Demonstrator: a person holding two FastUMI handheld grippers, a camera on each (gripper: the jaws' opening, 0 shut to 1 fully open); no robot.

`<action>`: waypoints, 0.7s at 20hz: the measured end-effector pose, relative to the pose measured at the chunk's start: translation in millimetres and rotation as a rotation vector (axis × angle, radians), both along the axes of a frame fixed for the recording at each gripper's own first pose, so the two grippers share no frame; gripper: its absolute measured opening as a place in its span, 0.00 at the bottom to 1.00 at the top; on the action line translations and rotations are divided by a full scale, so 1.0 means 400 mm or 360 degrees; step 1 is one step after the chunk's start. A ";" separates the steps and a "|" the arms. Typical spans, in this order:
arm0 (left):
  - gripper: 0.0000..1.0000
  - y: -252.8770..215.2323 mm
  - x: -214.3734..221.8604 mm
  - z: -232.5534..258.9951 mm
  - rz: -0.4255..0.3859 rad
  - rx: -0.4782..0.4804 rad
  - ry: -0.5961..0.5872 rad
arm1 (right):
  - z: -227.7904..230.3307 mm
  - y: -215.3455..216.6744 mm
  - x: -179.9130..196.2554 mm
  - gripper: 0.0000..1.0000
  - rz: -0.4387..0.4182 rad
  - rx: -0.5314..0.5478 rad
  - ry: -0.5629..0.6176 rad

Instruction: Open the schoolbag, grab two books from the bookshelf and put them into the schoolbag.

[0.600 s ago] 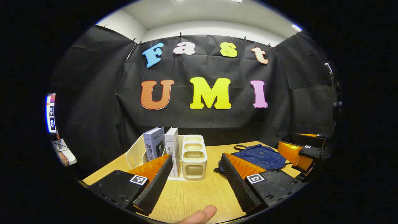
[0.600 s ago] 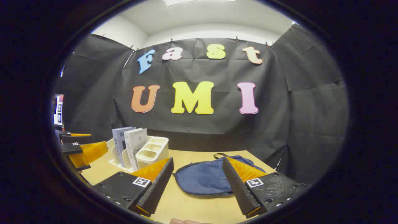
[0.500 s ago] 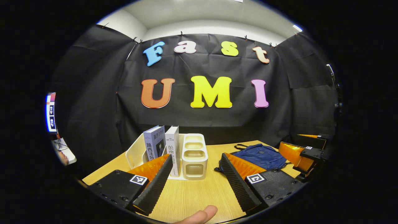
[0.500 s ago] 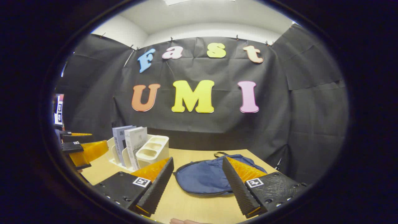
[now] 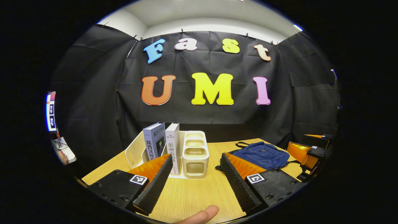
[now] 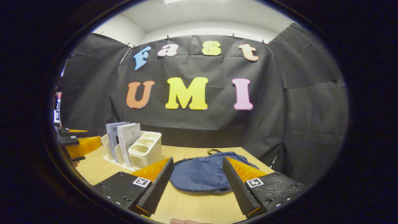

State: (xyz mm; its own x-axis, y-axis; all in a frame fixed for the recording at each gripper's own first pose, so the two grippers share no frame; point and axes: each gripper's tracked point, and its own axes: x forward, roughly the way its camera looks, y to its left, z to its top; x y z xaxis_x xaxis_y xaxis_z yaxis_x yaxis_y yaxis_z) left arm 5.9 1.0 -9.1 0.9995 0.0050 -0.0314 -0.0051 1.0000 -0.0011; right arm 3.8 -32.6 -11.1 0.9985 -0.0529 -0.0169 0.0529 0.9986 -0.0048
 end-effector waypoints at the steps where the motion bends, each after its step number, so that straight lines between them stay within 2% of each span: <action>1: 0.99 0.001 0.000 0.000 0.0003 -0.0001 -0.0001 | 0.000 0.000 0.004 0.98 -0.0003 0.0005 0.0001; 8: 1.00 0.011 0.004 0.005 0.0041 -0.0003 -0.0015 | -0.072 -0.016 0.043 0.95 -0.0007 -0.0017 0.0104; 10: 0.99 0.018 0.006 -0.001 0.0048 -0.0002 -0.0012 | -0.115 -0.015 0.060 0.93 0.0008 -0.0080 0.0181; 14: 1.00 0.031 0.020 -0.010 0.0072 -0.0002 0.0014 | -0.196 -0.003 0.092 0.96 0.0014 -0.0297 0.0302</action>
